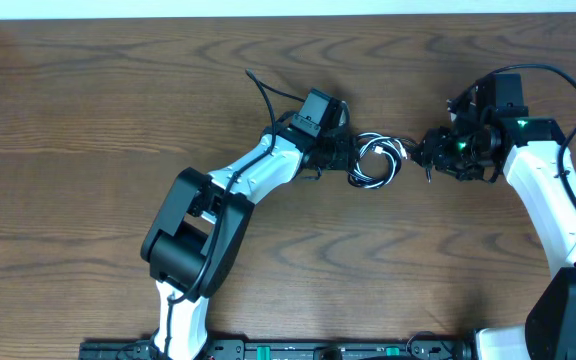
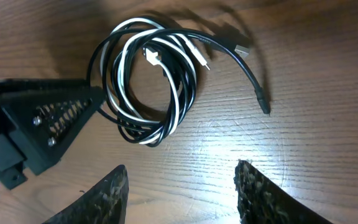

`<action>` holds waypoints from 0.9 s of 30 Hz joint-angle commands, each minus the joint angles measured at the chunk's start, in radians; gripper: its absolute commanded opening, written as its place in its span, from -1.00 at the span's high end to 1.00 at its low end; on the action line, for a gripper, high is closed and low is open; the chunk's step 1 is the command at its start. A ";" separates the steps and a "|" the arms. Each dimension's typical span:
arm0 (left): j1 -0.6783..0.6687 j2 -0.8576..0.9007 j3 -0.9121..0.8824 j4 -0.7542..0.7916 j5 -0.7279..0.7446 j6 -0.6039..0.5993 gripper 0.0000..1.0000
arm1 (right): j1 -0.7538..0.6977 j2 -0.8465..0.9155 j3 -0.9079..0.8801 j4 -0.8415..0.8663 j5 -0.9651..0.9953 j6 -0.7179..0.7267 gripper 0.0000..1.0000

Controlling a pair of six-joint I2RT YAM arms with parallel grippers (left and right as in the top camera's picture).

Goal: Untangle cables

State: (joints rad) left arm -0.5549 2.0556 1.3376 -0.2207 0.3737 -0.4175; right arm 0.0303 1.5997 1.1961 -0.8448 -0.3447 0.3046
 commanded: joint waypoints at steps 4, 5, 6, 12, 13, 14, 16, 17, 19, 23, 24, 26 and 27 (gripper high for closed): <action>-0.015 0.047 0.008 0.003 -0.080 -0.003 -0.04 | 0.004 -0.004 0.000 -0.009 0.016 -0.023 -0.03; -0.021 0.053 0.008 0.004 -0.080 -0.006 -0.05 | 0.004 -0.004 0.000 -0.011 0.023 -0.023 -0.03; -0.029 0.060 0.008 0.007 -0.080 -0.006 -0.05 | 0.004 -0.004 0.000 -0.013 0.026 -0.023 -0.03; -0.068 0.089 0.008 0.014 -0.158 -0.006 0.03 | 0.004 -0.004 0.000 -0.023 0.029 -0.030 -0.02; -0.073 0.090 0.008 0.010 -0.172 -0.006 0.14 | 0.004 -0.004 0.000 -0.024 0.028 -0.030 -0.02; -0.076 0.093 0.008 0.005 -0.185 -0.008 0.23 | 0.004 -0.004 0.000 -0.025 0.029 -0.030 -0.02; -0.077 0.097 0.008 -0.016 -0.239 -0.054 0.42 | 0.004 -0.004 0.000 -0.029 0.029 -0.030 -0.01; -0.077 0.097 0.008 -0.026 -0.260 -0.071 0.47 | 0.004 -0.004 0.000 -0.031 0.029 -0.030 -0.01; -0.077 0.098 0.008 -0.048 -0.300 -0.095 0.49 | 0.004 -0.004 0.000 -0.031 0.029 -0.030 -0.02; -0.078 0.098 0.008 -0.077 -0.315 -0.097 0.83 | 0.017 -0.004 0.000 -0.026 0.028 -0.029 0.00; -0.078 0.098 0.008 -0.077 -0.313 -0.097 0.85 | 0.024 -0.004 0.000 -0.020 0.027 -0.029 0.01; -0.077 0.092 0.008 -0.077 -0.289 -0.093 0.85 | 0.038 -0.004 0.000 -0.007 0.019 -0.029 0.02; -0.076 0.085 0.008 -0.077 -0.264 -0.071 0.85 | 0.047 -0.004 0.000 0.004 0.011 -0.029 0.02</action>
State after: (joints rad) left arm -0.6369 2.1010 1.3659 -0.2672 0.1207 -0.5011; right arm 0.0486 1.5997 1.1961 -0.8597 -0.3202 0.2928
